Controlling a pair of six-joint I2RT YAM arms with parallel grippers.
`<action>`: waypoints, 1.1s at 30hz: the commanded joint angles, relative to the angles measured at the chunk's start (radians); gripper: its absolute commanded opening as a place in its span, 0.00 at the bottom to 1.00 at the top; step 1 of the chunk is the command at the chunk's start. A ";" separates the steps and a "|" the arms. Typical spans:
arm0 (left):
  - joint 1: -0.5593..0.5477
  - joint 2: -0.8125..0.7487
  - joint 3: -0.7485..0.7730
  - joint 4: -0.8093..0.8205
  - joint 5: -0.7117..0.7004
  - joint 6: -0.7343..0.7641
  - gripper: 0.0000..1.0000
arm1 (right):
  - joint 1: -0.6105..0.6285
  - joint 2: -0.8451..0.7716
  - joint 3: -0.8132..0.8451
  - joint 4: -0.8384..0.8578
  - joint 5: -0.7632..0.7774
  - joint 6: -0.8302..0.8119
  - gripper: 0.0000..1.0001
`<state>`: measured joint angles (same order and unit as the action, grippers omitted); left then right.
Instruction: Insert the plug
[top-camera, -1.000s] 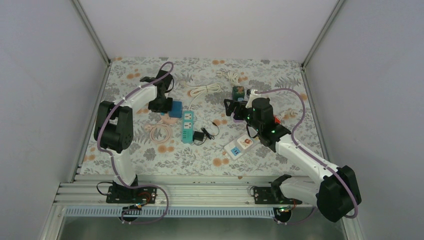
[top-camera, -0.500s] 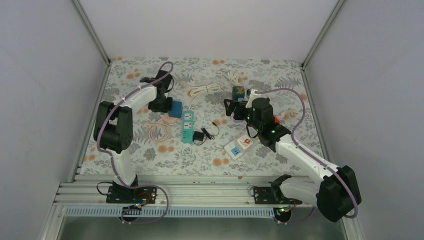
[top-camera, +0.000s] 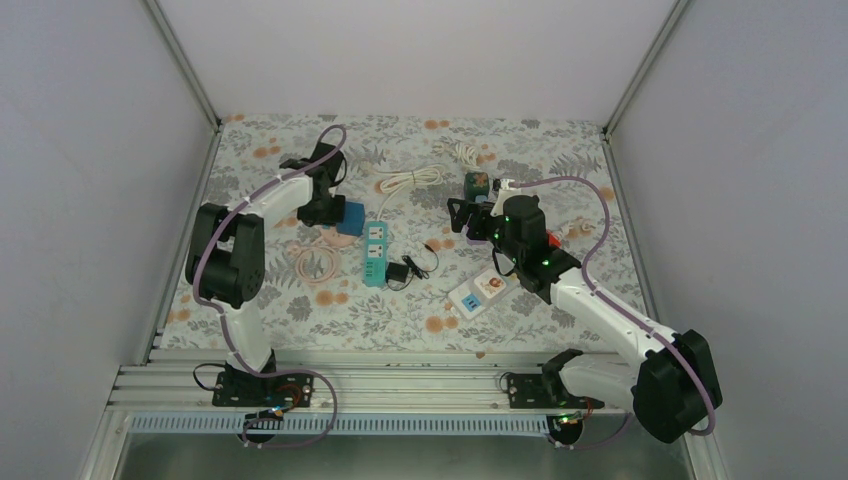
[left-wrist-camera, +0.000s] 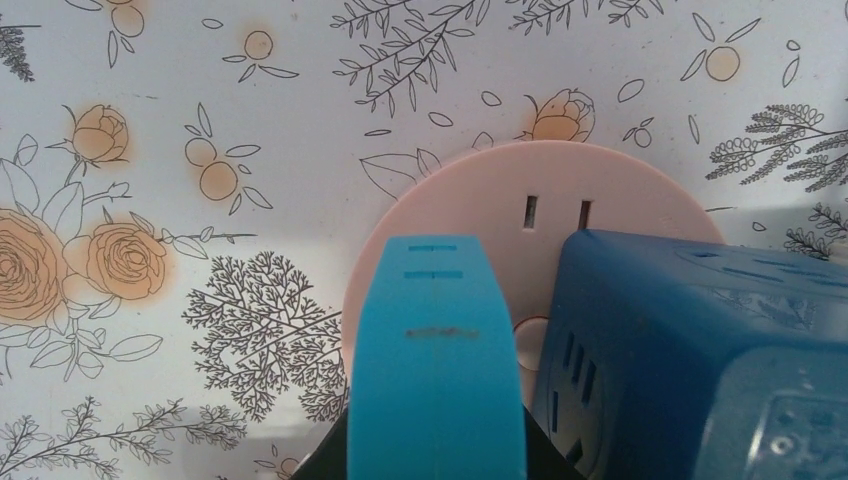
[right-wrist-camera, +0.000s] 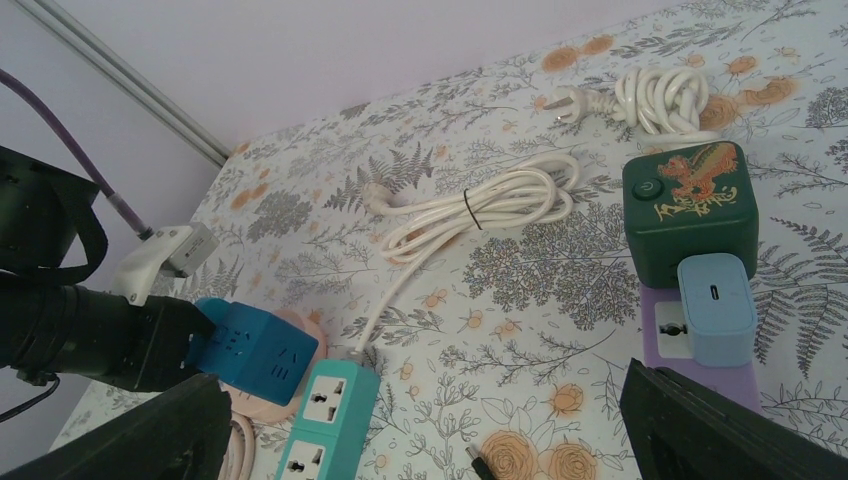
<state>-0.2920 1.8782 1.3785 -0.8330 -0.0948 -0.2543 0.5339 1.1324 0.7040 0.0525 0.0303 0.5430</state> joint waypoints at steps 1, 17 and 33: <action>-0.001 0.031 -0.036 0.045 0.016 0.002 0.02 | -0.008 0.003 -0.017 0.033 0.003 -0.004 1.00; -0.004 0.110 -0.010 -0.032 0.002 0.037 0.02 | -0.009 0.004 -0.017 0.028 0.001 -0.005 1.00; 0.013 0.024 0.061 -0.051 0.039 0.003 0.29 | -0.009 0.012 -0.015 0.027 0.001 -0.002 1.00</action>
<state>-0.2836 1.9194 1.4055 -0.8562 -0.0753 -0.2337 0.5339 1.1351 0.7040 0.0521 0.0299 0.5430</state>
